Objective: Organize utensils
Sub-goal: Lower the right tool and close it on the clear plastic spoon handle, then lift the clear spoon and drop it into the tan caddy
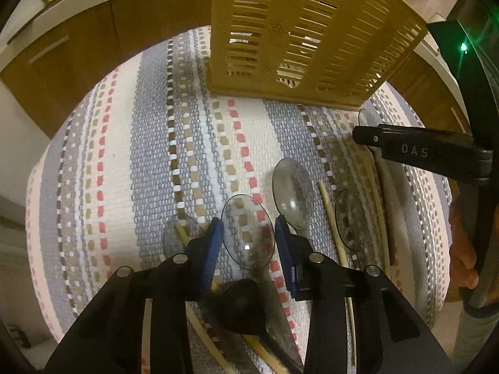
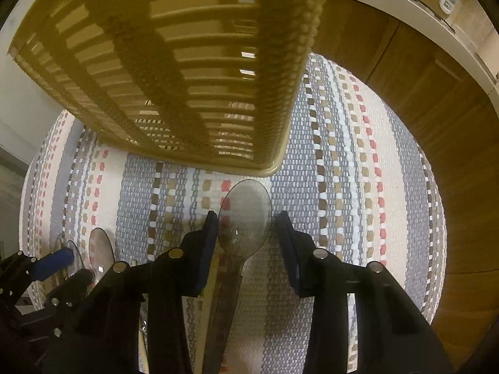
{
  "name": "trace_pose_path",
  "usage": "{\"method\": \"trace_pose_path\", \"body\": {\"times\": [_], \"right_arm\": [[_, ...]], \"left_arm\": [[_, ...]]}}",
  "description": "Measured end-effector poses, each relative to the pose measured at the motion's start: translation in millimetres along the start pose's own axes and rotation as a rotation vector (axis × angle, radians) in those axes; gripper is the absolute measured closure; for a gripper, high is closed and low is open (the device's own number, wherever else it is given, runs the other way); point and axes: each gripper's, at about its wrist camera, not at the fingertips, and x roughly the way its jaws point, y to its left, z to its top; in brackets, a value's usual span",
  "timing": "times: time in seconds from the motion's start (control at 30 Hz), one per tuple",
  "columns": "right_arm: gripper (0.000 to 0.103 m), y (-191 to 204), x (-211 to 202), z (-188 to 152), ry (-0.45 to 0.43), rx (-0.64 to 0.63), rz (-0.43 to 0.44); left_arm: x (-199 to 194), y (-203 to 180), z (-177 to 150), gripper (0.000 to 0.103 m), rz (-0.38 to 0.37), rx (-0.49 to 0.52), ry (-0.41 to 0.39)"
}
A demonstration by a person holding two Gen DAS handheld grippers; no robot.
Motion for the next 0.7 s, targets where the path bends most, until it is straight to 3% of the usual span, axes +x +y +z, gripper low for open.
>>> {"method": "trace_pose_path", "body": {"times": [0.2,0.27,0.37,0.53,0.7], "right_arm": [[0.070,17,3,-6,-0.001,-0.013,-0.016],[0.072,16,1,-7,0.000,-0.021,-0.010],[0.073,15,-3,-11,-0.022,-0.034,-0.005],[0.073,5,-34,-32,-0.146,-0.047,0.071],[0.073,-5,-89,-60,-0.360,-0.048,0.164]], "left_arm": [[8,-14,1,0.065,0.073,0.035,-0.008],[9,-18,1,0.071,0.114,0.042,-0.026],[7,-16,0,0.071,0.096,0.030,-0.050],[-31,-11,-5,0.072,0.013,0.000,-0.222],[-88,-15,-3,0.072,-0.040,0.005,-0.442]]}}
